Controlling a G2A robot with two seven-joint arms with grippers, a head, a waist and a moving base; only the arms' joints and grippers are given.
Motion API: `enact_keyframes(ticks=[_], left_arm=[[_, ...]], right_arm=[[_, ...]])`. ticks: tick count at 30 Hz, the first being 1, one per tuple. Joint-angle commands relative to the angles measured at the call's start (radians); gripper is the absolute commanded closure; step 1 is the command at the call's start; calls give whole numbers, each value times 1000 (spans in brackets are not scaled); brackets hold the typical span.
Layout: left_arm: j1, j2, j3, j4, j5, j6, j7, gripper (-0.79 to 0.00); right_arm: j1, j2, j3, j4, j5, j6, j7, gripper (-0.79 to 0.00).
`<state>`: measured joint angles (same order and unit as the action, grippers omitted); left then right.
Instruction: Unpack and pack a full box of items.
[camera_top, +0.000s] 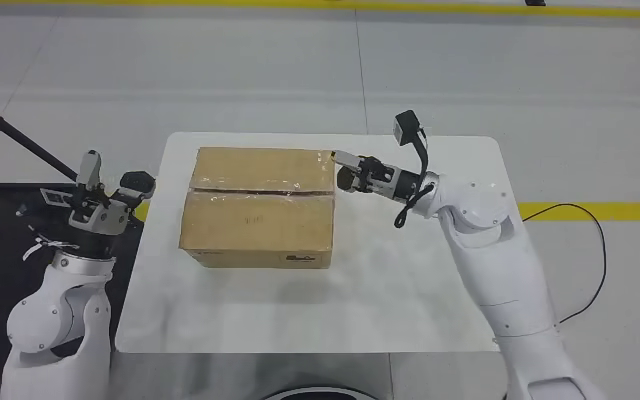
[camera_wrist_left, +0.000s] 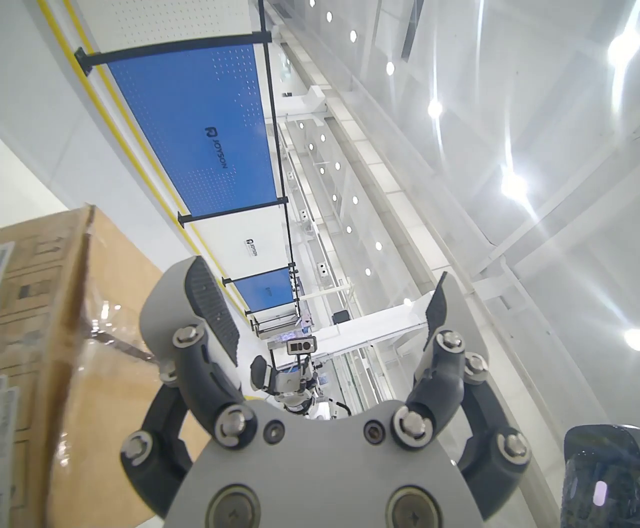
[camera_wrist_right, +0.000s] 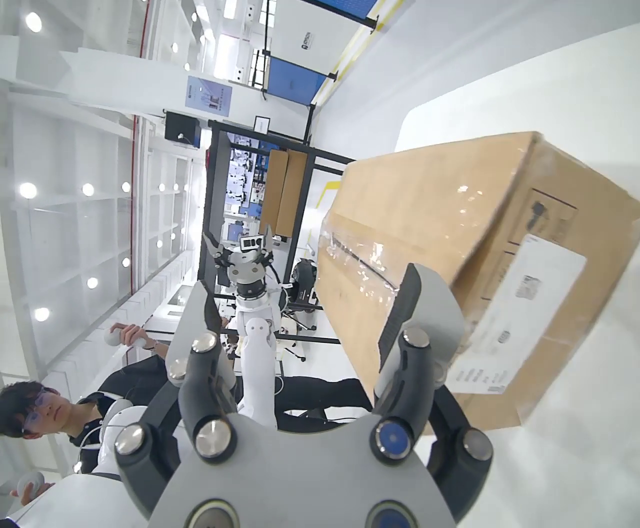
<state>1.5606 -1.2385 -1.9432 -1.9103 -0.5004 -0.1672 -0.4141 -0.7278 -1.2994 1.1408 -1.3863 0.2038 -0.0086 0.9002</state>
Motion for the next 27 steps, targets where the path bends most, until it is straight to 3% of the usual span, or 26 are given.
enact_keyframes(ticks=[1,3,8,15,27], left_arm=[[19,0,-19,12,14,-19,7,-785],[39,0,-30,31,17,-33,13,-785],[77,-2,-20,100,35,-51,-9,-785],[106,-7,33,158,-3,-66,-52,-785],[137,-14,82,150,-107,-58,-108,-785]], right_arm=[[38,-13,-45,41,27,-17,-4,-533],[79,-30,-101,90,54,-31,6,-259],[176,-76,-231,211,94,-39,15,0],[292,-148,-383,343,131,-33,32,0],[439,-298,-567,603,156,-50,-53,0]])
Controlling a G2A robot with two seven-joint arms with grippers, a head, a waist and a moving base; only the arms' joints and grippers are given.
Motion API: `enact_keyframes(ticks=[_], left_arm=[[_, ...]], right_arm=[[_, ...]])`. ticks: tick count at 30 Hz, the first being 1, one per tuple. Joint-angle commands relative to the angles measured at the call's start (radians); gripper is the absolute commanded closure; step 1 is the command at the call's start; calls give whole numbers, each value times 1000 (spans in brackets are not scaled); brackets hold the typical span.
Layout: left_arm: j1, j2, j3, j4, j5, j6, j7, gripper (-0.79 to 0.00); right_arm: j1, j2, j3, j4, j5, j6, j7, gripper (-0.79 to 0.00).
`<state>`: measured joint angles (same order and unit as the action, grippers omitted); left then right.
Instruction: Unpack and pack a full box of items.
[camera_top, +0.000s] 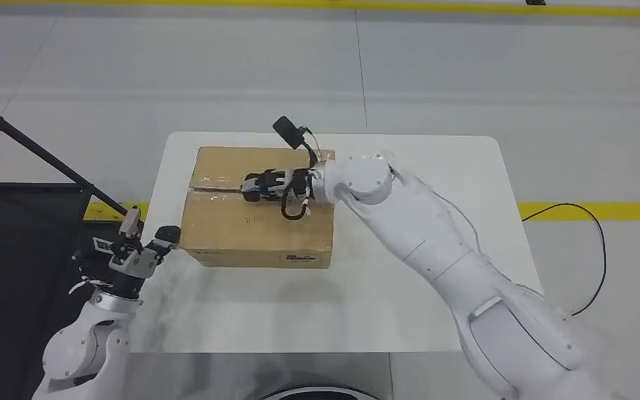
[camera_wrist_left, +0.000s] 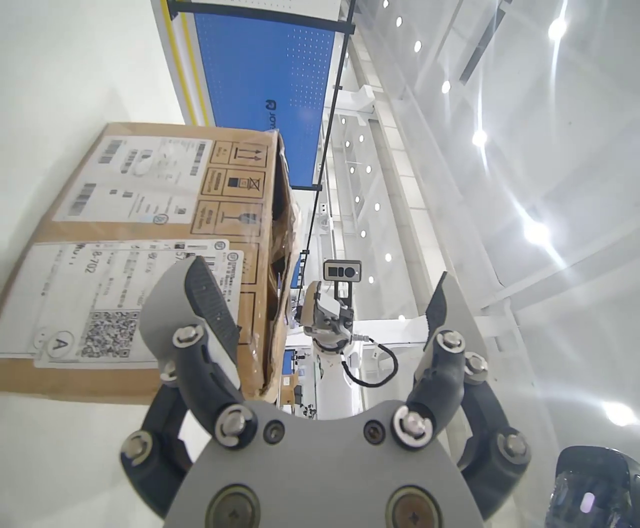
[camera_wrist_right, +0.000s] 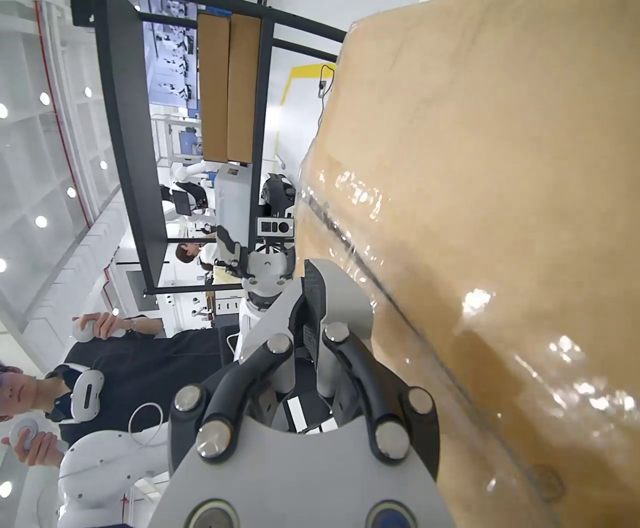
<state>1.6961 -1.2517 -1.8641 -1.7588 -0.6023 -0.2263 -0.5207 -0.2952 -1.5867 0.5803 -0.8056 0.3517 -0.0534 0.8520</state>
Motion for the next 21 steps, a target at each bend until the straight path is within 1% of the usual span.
enact_keyframes(ticks=[1,6,11,13,16,21], left_arm=[[4,-1,5,-3,-9,1,-3,-785],[9,-1,13,7,-17,-1,-10,-785],[13,-1,10,8,-28,-3,-19,-785],[15,-1,7,8,-35,-5,-21,-785],[16,-1,4,11,-47,-3,-25,-785],[13,0,-2,16,-54,0,-30,-785]], right_arm=[[13,-24,-14,44,19,-12,-8,0],[42,-86,-49,137,41,-49,-47,0],[75,-136,-73,221,39,-56,-37,0],[90,-149,-77,251,33,-51,-19,-12],[111,-163,-77,289,17,-51,-5,0],[134,-169,-67,327,-3,-50,43,0]])
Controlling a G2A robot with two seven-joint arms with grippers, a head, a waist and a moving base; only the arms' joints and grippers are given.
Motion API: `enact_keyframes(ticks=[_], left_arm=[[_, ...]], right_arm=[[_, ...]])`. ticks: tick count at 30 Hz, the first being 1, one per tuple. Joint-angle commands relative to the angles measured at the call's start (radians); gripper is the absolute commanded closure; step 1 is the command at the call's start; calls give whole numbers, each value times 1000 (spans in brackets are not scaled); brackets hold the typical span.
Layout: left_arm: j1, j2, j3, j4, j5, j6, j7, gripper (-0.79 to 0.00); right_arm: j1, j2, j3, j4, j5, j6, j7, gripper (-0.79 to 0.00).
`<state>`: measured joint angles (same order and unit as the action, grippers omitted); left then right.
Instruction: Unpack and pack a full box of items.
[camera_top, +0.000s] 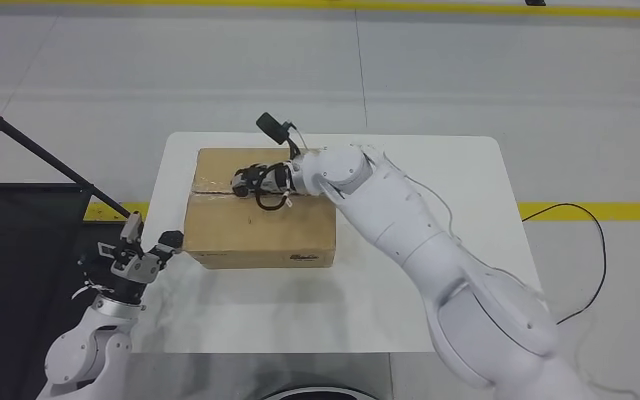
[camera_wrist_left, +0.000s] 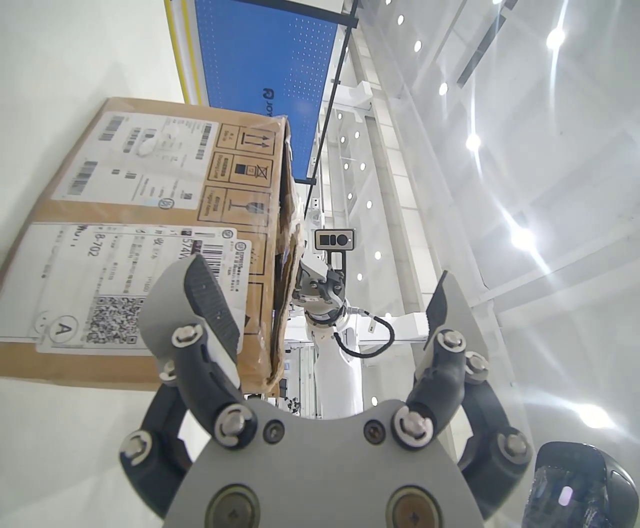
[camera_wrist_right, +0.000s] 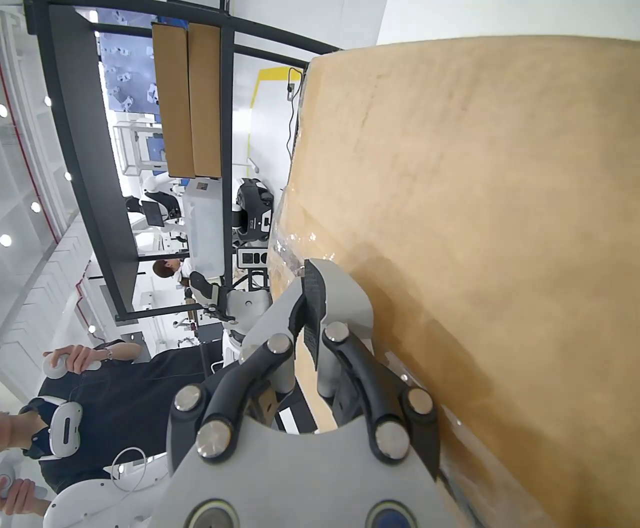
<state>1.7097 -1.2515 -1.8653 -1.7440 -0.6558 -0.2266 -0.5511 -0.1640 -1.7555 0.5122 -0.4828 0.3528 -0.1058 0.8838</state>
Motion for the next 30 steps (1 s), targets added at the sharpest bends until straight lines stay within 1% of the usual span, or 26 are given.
enact_keyframes(ticks=[1,6,13,18,30], left_arm=[[-2,0,-2,1,-2,1,-1,-785],[-7,1,-3,5,-8,3,-3,-785],[-10,2,-3,7,-7,5,-7,-785],[-14,2,-2,9,-6,7,-2,-785],[-21,3,1,11,-4,7,1,-785]], right_arm=[[5,0,3,7,-10,5,21,0],[17,8,11,22,-55,24,50,0],[15,28,40,4,-89,32,82,0],[7,50,63,-36,-122,50,105,0],[-38,116,120,-154,-231,139,159,0]])
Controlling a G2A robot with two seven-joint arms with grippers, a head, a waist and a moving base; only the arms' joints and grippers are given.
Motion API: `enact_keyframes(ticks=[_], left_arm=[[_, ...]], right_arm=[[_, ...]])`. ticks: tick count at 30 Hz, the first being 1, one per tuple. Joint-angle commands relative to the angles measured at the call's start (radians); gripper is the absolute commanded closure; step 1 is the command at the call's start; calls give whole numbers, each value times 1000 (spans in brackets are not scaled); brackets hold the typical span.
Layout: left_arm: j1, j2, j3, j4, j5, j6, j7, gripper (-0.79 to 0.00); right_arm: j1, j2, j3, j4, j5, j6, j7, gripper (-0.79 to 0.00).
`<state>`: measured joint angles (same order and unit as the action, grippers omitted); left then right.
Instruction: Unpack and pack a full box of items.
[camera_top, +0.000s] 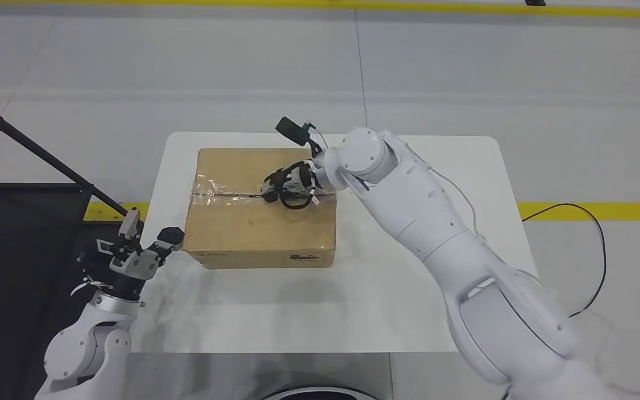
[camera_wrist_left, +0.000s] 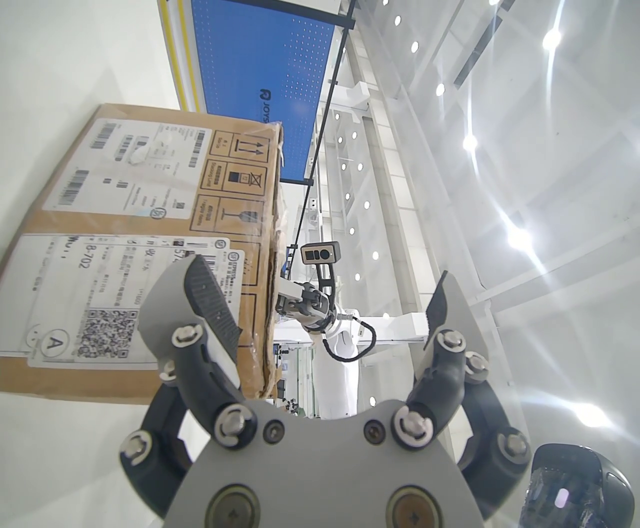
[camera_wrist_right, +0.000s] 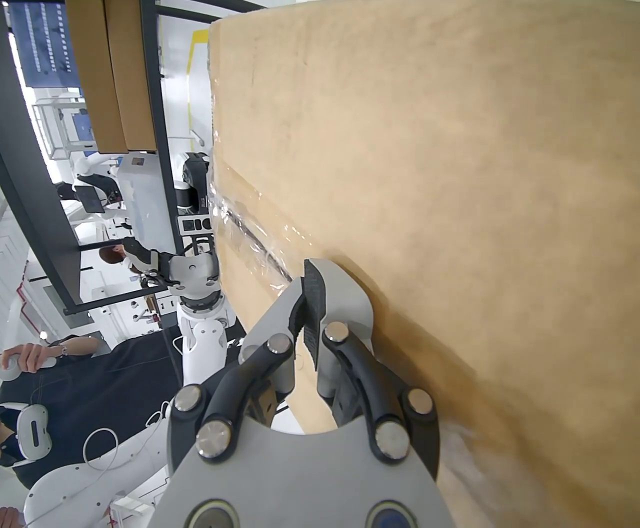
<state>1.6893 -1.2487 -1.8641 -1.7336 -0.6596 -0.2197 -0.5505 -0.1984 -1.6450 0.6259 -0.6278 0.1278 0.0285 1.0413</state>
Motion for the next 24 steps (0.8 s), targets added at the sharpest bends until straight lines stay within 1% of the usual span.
enact_keyframes(ticks=[1,11,24], left_arm=[[-1,0,1,1,-1,1,0,-785],[-10,0,10,3,2,4,4,-785],[-11,1,13,2,7,4,11,-785]], right_arm=[[-10,13,15,-21,-12,10,3,0],[-91,91,113,-175,-103,92,9,0],[-243,191,270,-420,-229,214,35,0]])
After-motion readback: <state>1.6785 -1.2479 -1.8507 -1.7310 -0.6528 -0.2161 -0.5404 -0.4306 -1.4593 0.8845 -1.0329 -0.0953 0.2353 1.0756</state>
